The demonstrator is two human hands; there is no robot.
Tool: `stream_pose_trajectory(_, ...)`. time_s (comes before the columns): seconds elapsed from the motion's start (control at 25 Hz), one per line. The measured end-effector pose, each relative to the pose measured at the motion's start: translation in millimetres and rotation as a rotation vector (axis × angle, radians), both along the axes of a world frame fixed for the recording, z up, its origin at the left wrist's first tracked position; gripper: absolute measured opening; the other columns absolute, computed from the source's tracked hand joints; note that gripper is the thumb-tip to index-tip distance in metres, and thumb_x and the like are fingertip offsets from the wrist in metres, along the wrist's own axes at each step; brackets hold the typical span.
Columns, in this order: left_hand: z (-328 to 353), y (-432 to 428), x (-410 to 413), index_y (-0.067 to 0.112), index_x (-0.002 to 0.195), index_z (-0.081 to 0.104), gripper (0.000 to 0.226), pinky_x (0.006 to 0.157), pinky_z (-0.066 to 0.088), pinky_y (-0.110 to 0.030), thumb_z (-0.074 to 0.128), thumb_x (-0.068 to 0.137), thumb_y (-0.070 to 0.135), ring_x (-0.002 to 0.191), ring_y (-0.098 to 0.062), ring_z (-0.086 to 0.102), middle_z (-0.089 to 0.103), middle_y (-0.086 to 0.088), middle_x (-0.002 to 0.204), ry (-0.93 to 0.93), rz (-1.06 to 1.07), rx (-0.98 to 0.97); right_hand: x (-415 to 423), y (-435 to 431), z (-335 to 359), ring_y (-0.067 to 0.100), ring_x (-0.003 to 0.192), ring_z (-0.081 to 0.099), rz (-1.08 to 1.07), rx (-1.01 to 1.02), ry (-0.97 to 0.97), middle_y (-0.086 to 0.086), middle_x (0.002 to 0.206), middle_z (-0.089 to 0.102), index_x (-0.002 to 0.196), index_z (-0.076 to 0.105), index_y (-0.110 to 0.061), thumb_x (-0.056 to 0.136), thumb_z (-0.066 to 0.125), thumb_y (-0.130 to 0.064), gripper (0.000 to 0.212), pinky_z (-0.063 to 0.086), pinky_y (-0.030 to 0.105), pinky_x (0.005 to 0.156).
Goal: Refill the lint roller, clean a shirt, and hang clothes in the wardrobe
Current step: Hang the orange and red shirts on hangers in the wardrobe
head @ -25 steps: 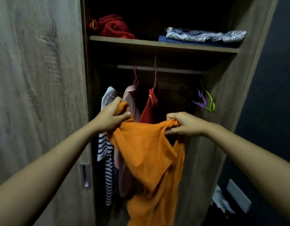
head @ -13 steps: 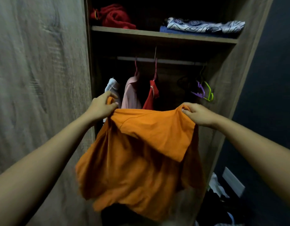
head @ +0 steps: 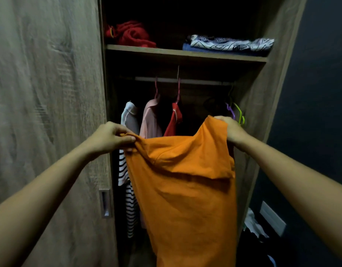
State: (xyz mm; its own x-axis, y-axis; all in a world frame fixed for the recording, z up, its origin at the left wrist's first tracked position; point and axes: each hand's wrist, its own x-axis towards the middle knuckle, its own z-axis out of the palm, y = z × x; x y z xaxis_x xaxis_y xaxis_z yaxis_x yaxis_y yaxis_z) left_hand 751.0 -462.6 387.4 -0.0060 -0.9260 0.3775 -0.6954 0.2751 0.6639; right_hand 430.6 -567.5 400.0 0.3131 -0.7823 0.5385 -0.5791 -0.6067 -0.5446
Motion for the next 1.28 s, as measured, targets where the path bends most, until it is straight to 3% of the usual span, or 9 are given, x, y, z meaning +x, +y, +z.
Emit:
stream_pose_trajectory(0.12,4,-2,-3,0.013,0.09,0.072,0.023,0.07,0.048,-0.032,0.059,0.089,0.033,0.08,-0.019,0.063,0.068,-0.007,0.084,-0.546,0.182,-0.193,2,-4,-2,0.013,0.089,0.057,-0.009,-0.055,0.14,0.009,0.092,0.068,0.08,0.063,-0.023,0.088,0.056,-0.014,0.014,0.042,0.028,0.074)
stream_pose_trajectory(0.2,11,1,-15,0.011,0.088,0.07,0.027,0.068,0.041,-0.031,0.056,0.091,0.033,0.083,-0.022,0.058,0.065,-0.009,0.086,-0.555,0.21,-0.247,2,-5,-3,0.013,0.092,0.059,-0.034,-0.024,0.271,0.005,0.098,0.068,0.097,0.067,-0.018,0.089,0.056,-0.021,0.014,0.041,0.026,0.077)
stream_pose_trajectory(0.36,9,2,-52,0.016,0.079,0.066,0.014,0.043,0.037,-0.011,0.06,0.09,0.023,0.053,-0.009,0.052,0.057,0.0,0.063,0.004,0.078,-0.039,5,2,-10,0.016,0.107,0.053,-0.046,0.022,0.695,0.004,0.114,0.055,0.124,0.054,-0.022,0.081,0.064,-0.014,0.045,0.044,0.029,0.092)
stream_pose_trajectory(0.52,-4,-4,-93,0.01,0.083,0.061,0.009,0.038,0.043,-0.009,0.058,0.09,0.005,0.036,0.001,0.047,0.051,0.001,0.059,0.645,-0.011,0.122,16,24,-20,0.018,0.085,0.061,0.011,-0.105,0.579,0.001,0.092,0.064,0.102,0.061,-0.02,0.09,0.053,-0.031,0.018,0.051,0.042,0.082)
stream_pose_trajectory(0.64,10,-3,-102,0.004,0.078,0.062,0.016,0.057,0.055,-0.013,0.053,0.089,-0.004,0.055,-0.005,0.062,0.059,-0.009,0.075,0.923,-0.134,0.105,28,48,-24,0.017,0.069,0.065,0.138,0.034,0.354,0.001,0.075,0.065,0.086,0.06,-0.012,0.092,0.043,-0.047,0.039,0.053,0.034,0.073)
stream_pose_trajectory(0.76,28,7,-95,0.005,0.09,0.064,0.022,0.072,0.057,-0.019,0.052,0.082,-0.012,0.076,-0.014,0.07,0.068,-0.014,0.086,0.777,-0.239,0.047,41,64,-30,0.009,0.079,0.069,0.29,0.197,0.256,0.0,0.092,0.071,0.097,0.063,-0.016,0.082,0.054,-0.054,0.042,0.055,0.024,0.078)
stream_pose_trajectory(0.92,36,16,-78,0.016,0.089,0.069,0.006,0.073,0.055,-0.027,0.068,0.084,0.02,0.076,-0.016,0.071,0.073,-0.008,0.081,0.395,-0.106,-0.19,56,67,-42,0.007,0.098,0.063,0.388,0.155,0.332,-0.006,0.112,0.066,0.112,0.06,-0.02,0.091,0.052,-0.04,0.031,0.049,0.017,0.083)
stream_pose_trajectory(1.08,33,12,-54,0.02,0.078,0.066,0.027,0.057,0.041,-0.02,0.058,0.088,0.043,0.067,-0.006,0.058,0.061,0.009,0.068,0.056,0.321,-0.444,59,57,-49,0.023,0.097,0.062,0.303,0.22,0.279,0.007,0.104,0.065,0.105,0.057,-0.013,0.096,0.036,-0.043,0.038,0.049,0.042,0.092)
stream_pose_trajectory(1.28,11,1,-25,0.012,0.084,0.056,0.029,0.068,0.036,-0.03,0.048,0.094,0.038,0.078,-0.017,0.052,0.055,0.006,0.072,0.233,0.389,-0.461,36,46,-32,0.005,0.08,0.053,0.32,-0.055,0.364,-0.012,0.091,0.05,0.1,0.035,-0.034,0.093,0.048,-0.024,0.018,0.045,0.025,0.071)
